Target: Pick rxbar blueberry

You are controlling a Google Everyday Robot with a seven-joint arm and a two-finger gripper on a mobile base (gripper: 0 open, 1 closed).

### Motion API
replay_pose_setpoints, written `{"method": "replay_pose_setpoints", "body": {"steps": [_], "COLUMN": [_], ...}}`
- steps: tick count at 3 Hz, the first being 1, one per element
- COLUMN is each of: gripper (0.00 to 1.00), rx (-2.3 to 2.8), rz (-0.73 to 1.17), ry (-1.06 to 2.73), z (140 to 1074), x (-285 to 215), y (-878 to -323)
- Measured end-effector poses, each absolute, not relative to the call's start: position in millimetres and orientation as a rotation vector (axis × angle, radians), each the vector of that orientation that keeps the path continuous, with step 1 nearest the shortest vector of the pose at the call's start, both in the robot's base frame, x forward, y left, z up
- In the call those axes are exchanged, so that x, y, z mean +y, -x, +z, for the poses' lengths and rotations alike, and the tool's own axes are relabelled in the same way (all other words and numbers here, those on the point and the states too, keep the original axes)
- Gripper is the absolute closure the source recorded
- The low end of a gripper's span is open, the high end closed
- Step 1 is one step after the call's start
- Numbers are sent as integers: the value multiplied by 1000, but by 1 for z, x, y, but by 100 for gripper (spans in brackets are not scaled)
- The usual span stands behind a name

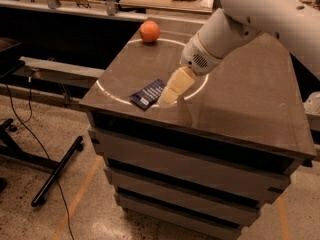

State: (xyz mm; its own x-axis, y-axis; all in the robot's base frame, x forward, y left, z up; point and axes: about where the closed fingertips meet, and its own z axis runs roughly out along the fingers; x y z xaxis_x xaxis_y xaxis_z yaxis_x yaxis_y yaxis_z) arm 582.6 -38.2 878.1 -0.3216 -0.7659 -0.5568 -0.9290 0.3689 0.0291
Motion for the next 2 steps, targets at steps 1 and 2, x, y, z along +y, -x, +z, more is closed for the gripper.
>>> {"method": "replay_pose_setpoints", "body": {"steps": [1, 2], "gripper": [0, 0], "rx": [2151, 2139], "rz": [451, 439], "ry": [1419, 1368], "z": [859, 850], "x": [-23, -16], "y": [-595, -603]}}
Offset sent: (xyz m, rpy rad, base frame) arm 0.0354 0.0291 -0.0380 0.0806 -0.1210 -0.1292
